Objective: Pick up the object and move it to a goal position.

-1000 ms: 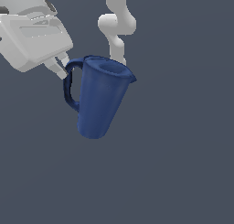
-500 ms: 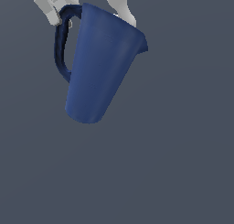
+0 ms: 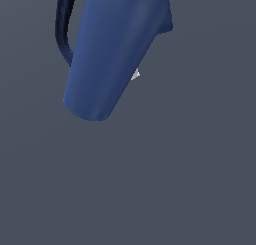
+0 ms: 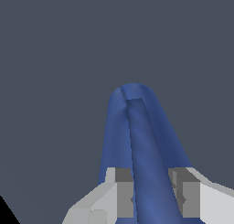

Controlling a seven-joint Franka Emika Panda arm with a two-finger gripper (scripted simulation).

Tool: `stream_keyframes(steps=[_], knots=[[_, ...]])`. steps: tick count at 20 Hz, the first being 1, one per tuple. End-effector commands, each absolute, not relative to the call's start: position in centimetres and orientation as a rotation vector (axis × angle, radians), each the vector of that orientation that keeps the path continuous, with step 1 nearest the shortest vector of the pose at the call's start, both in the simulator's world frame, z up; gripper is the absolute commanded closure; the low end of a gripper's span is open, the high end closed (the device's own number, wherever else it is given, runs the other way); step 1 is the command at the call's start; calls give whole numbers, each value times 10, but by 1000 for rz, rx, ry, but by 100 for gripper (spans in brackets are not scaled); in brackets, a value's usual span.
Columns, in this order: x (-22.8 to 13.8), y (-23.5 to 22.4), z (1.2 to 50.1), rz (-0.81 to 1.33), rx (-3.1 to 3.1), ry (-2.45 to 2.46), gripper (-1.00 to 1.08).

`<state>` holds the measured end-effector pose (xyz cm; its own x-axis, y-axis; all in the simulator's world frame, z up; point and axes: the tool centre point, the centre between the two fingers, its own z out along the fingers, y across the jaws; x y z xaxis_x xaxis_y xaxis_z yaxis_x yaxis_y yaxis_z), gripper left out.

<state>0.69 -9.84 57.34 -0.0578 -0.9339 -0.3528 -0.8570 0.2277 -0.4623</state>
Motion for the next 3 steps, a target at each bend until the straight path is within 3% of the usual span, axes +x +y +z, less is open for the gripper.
stream_keyframes(steps=[1,3], knots=[[5,-97,579,-185,-1632,1927,108],[5,-97,580,-187,-1631,1927,108]])
